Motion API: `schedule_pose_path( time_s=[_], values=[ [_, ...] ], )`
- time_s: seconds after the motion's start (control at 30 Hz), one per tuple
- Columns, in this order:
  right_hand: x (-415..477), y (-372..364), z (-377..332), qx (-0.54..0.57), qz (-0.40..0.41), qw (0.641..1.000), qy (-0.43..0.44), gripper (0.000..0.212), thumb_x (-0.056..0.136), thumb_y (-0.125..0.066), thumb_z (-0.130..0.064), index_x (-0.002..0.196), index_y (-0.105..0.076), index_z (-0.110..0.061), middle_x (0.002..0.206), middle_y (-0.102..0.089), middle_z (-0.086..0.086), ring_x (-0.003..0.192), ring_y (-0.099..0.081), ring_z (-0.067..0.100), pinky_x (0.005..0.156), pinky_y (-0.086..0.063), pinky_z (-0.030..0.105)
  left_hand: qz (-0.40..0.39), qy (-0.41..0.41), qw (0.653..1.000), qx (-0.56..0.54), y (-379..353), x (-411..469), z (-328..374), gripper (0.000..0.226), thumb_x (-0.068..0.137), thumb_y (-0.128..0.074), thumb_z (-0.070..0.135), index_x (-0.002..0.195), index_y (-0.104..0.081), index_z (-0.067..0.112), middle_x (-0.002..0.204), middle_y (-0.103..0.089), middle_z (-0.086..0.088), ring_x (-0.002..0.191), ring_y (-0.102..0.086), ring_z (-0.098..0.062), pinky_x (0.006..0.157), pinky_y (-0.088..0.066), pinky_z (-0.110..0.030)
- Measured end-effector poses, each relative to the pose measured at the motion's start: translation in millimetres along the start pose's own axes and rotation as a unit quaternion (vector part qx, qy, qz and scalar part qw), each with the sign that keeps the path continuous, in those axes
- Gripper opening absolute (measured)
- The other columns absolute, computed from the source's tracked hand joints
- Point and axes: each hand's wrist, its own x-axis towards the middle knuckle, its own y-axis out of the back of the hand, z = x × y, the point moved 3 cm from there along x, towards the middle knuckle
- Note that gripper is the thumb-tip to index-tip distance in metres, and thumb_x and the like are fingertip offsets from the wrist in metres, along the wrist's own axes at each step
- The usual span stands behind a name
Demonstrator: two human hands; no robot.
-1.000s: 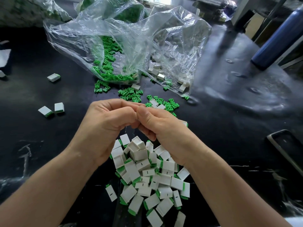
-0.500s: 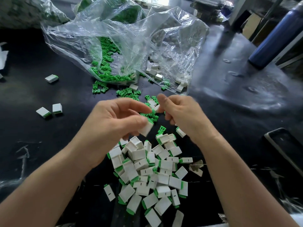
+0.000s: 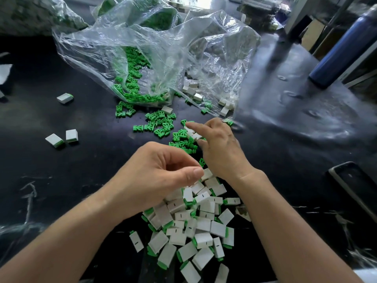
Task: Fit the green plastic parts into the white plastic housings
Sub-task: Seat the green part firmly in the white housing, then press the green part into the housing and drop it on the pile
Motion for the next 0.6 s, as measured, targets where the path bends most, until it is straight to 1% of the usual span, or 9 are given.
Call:
schedule_pose_path(
  time_s=[0.07,0.17,0.2,0.27,0.3,0.37,0.47,0.53,0.6],
  values=[
    [0.8,-2.0,-0.5,-0.005,0.001,1.000,0.004,0.041,0.094,-0.050,-0.015,0.130,-0.051,-0.034,0.097,-0.034,-0.005,0.108,-0.038,0.018,0.079,-0.026,0.022,0.013,-0.004,1.000,-0.008,0.7,0.2,1.2,0.031,0.058,-0.065,0.051,0.079,-0.073,0.030,0.069,-0.071,-0.002,0.071,-0.067,-0.025,0.069,-0.054,-0.031],
    [0.9,-1.8,0.3,0.014,0.019,1.000,-0.001,0.031,0.091,-0.055,-0.017,0.120,-0.060,-0.026,0.100,-0.042,-0.003,0.108,-0.041,0.018,0.075,-0.024,0.021,0.035,-0.001,0.999,-0.016,2.2,0.6,1.4,0.031,0.056,-0.063,0.049,0.077,-0.074,0.029,0.065,-0.071,0.002,0.056,-0.062,-0.013,0.051,-0.047,-0.017],
    [0.9,-0.7,1.5,0.022,0.021,1.000,-0.007,0.029,0.090,-0.056,-0.018,0.118,-0.060,-0.024,0.104,-0.046,-0.001,0.108,-0.043,0.018,0.076,-0.025,0.020,0.048,0.004,0.999,-0.024,2.8,1.1,0.5,0.027,0.058,-0.065,0.044,0.074,-0.075,0.025,0.063,-0.070,0.003,0.052,-0.059,-0.007,0.047,-0.043,-0.013],
    [0.5,5.7,4.6,0.068,0.027,0.997,-0.026,0.027,0.090,-0.057,-0.018,0.117,-0.061,-0.020,0.110,-0.054,0.000,0.104,-0.049,0.015,0.083,-0.033,0.020,0.087,0.015,0.994,-0.059,6.5,3.0,-2.4,0.009,0.065,-0.071,0.026,0.072,-0.074,0.021,0.060,-0.069,0.005,0.047,-0.054,0.001,0.045,-0.040,-0.008],
    [0.0,10.8,5.8,0.114,0.033,0.992,-0.039,0.026,0.090,-0.057,-0.017,0.116,-0.062,-0.018,0.109,-0.058,-0.001,0.099,-0.052,0.012,0.083,-0.037,0.017,0.112,0.014,0.992,-0.063,9.3,3.6,-4.5,0.008,0.068,-0.073,0.017,0.074,-0.073,0.022,0.060,-0.068,0.007,0.048,-0.054,0.001,0.045,-0.040,-0.009],
    [-1.9,21.3,4.7,0.240,0.023,0.969,-0.062,0.022,0.090,-0.058,-0.016,0.111,-0.064,-0.017,0.097,-0.063,-0.008,0.087,-0.056,0.003,0.078,-0.041,0.011,0.156,0.007,0.987,-0.042,14.1,4.8,-8.8,0.020,0.070,-0.074,0.010,0.080,-0.072,0.028,0.067,-0.069,0.010,0.054,-0.055,-0.004,0.050,-0.044,-0.012],
    [-9.4,30.3,-6.2,0.398,-0.062,0.913,-0.060,0.012,0.089,-0.059,-0.014,0.096,-0.067,-0.019,0.081,-0.066,-0.010,0.071,-0.060,-0.004,0.064,-0.042,0.010,0.187,0.001,0.982,-0.023,17.5,5.5,-9.4,0.038,0.068,-0.076,0.010,0.092,-0.067,0.039,0.085,-0.070,0.011,0.065,-0.060,-0.013,0.061,-0.052,-0.022],
    [-14.9,30.6,-16.5,0.431,-0.136,0.891,-0.047,0.013,0.088,-0.059,-0.012,0.091,-0.068,-0.021,0.077,-0.068,-0.006,0.068,-0.060,-0.001,0.062,-0.042,0.013,0.177,-0.013,0.983,-0.040,15.4,4.7,-6.7,0.041,0.065,-0.076,0.017,0.096,-0.065,0.041,0.089,-0.070,0.011,0.066,-0.062,-0.014,0.065,-0.056,-0.025],
    [-18.3,28.6,-22.9,0.458,-0.169,0.872,-0.042,0.015,0.088,-0.058,-0.008,0.088,-0.068,-0.019,0.072,-0.067,-0.003,0.066,-0.060,0.002,0.062,-0.043,0.016,0.167,-0.028,0.984,-0.055,13.3,4.0,-2.8,0.034,0.058,-0.072,0.032,0.092,-0.070,0.037,0.084,-0.072,0.005,0.066,-0.064,-0.017,0.064,-0.055,-0.027]
  ],
)
